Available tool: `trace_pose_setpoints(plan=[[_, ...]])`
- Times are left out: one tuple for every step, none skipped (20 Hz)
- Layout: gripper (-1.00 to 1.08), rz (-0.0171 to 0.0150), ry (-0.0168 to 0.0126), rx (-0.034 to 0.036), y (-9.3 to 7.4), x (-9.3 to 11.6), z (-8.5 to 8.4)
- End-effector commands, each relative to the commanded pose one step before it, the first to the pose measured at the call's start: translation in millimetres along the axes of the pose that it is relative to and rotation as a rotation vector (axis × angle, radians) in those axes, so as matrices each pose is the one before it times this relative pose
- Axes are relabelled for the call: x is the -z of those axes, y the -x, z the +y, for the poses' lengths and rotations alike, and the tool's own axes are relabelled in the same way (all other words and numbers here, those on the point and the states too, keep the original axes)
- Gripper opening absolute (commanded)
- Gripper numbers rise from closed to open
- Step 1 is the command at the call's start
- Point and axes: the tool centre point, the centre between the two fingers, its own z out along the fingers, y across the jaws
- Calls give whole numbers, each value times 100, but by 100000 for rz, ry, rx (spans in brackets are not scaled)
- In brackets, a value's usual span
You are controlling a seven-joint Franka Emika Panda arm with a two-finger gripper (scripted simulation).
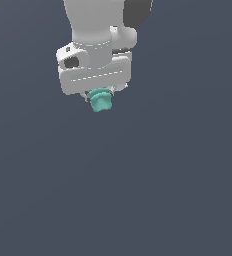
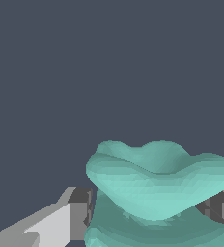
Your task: Pick up the object and move it to a goal position.
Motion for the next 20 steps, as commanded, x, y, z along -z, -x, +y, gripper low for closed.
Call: trace_pose_setpoints(plan=[[-100,-103,-27,30,-94,2360,980],[-100,0,0,0,-57,863,372],[-100,-32,57,-24,-63,830,352],[-100,0,0,0,-59,803,349],[-100,0,0,0,-59,776,339],[-100,0,0,0,-60,749,329],[-100,-32,57,-23,-68,724,308],[-100,0,0,0,-61,694,308],[-100,0,0,0,-60,646,288],[-100,0,0,0,-57,594,266],[-100,-22,41,-15,-60,545,235],[-100,0,0,0,-53,499,225],[-100,0,0,0,-51,456,207],[-100,0,0,0,-49,417,190],[-100,0,0,0,-47,381,174],[-100,0,0,0,-44,345,159],[-100,0,0,0,-41,311,143],[-100,0,0,0,-38,277,128],[-100,0,0,0,-35,244,114],[-100,0,0,0,-33,213,100]])
